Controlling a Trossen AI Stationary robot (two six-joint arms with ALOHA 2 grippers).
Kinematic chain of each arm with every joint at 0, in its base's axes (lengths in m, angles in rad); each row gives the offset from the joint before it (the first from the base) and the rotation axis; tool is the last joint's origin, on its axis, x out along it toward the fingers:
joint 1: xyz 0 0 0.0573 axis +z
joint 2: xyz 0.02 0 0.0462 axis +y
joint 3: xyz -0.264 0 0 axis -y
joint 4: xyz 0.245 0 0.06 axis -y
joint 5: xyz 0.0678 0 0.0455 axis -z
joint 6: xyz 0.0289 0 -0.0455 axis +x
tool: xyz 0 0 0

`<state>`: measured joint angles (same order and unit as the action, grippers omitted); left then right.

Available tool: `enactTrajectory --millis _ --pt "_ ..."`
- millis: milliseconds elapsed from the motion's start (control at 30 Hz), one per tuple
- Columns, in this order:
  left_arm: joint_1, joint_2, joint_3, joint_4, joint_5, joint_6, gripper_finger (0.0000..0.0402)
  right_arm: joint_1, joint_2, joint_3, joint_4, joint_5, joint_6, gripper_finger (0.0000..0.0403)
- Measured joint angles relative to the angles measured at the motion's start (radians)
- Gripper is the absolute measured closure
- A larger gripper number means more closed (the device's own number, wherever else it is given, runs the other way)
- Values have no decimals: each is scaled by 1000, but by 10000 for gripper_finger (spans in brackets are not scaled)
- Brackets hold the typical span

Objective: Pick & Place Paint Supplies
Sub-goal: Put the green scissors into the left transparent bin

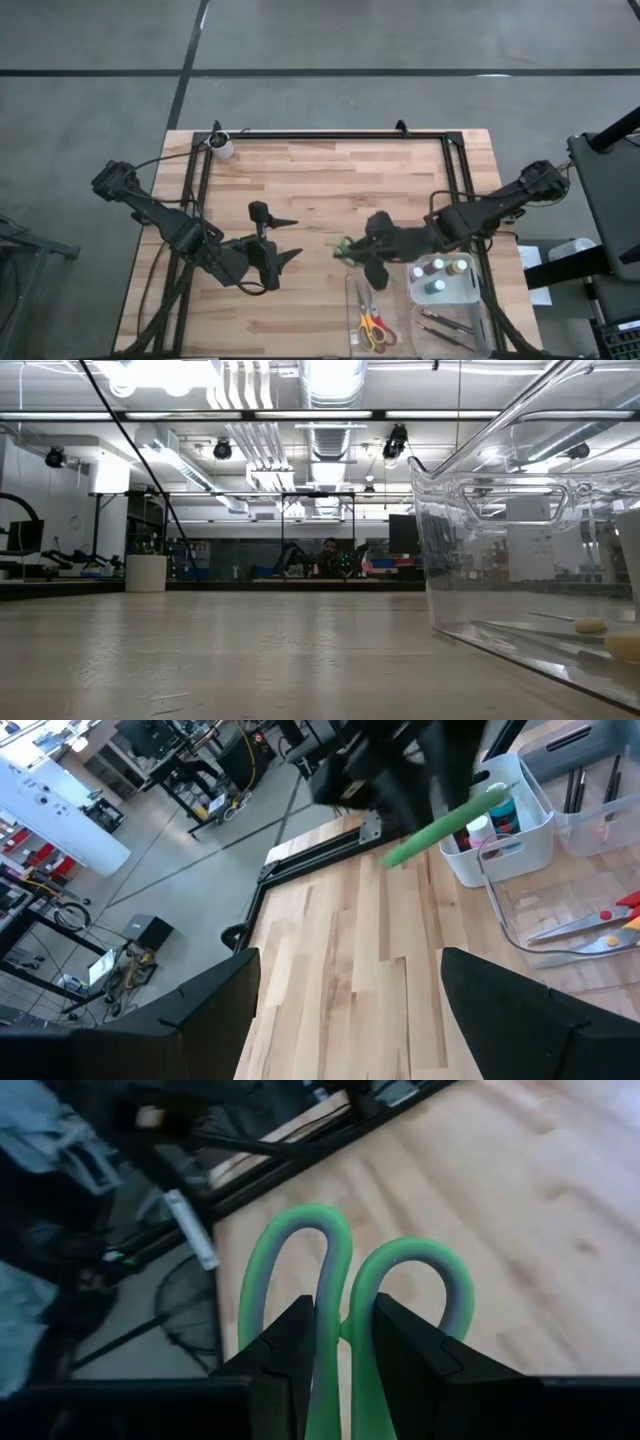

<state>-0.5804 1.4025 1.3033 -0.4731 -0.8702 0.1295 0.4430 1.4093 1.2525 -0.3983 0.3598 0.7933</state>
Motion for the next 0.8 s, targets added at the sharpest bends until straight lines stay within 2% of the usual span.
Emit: enactTrajectory --millis 433,800 --pt "0 0 0 0 0 -2 88 140 84 90 1 23 133 317" --pt "0 0 0 0 0 -2 88 232 159 114 -68 117 447 317"
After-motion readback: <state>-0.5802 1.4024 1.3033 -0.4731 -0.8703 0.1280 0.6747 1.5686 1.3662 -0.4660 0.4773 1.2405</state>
